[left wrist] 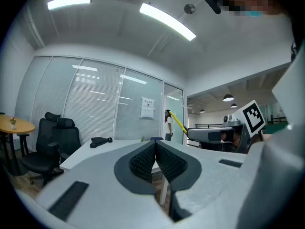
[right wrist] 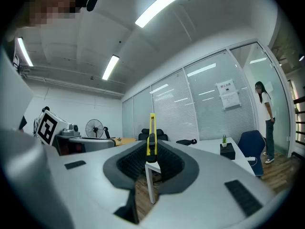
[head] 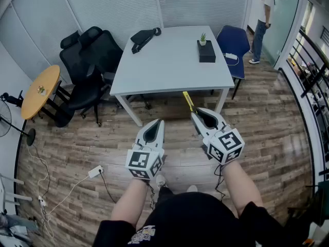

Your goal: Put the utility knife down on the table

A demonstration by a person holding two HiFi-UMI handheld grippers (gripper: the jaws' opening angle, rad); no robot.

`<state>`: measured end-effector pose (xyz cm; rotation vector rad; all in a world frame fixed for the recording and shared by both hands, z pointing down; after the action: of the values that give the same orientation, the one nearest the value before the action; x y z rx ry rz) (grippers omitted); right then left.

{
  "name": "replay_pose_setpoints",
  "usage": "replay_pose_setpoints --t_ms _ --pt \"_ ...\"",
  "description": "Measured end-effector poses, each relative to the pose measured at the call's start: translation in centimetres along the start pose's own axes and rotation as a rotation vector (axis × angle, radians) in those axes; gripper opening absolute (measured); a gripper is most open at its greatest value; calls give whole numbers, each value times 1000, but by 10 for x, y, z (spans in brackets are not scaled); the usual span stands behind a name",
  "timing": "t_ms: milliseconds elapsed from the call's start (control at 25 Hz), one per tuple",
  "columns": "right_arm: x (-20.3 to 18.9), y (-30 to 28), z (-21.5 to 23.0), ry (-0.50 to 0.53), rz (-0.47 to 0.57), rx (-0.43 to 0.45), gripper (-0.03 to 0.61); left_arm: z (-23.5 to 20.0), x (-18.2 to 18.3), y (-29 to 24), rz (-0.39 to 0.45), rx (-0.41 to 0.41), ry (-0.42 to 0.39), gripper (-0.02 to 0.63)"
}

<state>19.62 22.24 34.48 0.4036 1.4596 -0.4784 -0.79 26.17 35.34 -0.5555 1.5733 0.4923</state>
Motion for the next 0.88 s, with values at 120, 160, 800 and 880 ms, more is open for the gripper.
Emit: replay_pose_setpoints --t_ms 120,160,800,880 --pt "-1 -1 -1 -3 -4 -5 69 -1 0 1 -2 0 2 5" --pt "-1 -1 -1 -5 -6 -6 69 -2 0 1 -2 0 3 5" --pt "-3 -45 -21 -1 -23 -27 69 -55 2 0 -11 -32 29 5" --pt "-4 -57 -25 -4 -27 -36 69 -69 2 0 -11 -38 33 5"
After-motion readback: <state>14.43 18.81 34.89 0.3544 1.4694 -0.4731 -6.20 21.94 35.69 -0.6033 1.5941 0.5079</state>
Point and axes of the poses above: the fingertips, and each gripper's own axes: y backward along the fingers, z to its right, x out of its top, the point moved 8 cm from there along y, backward along the fingers, and after that the axes turned 11 degrees about -x, right-handed, at the moved point
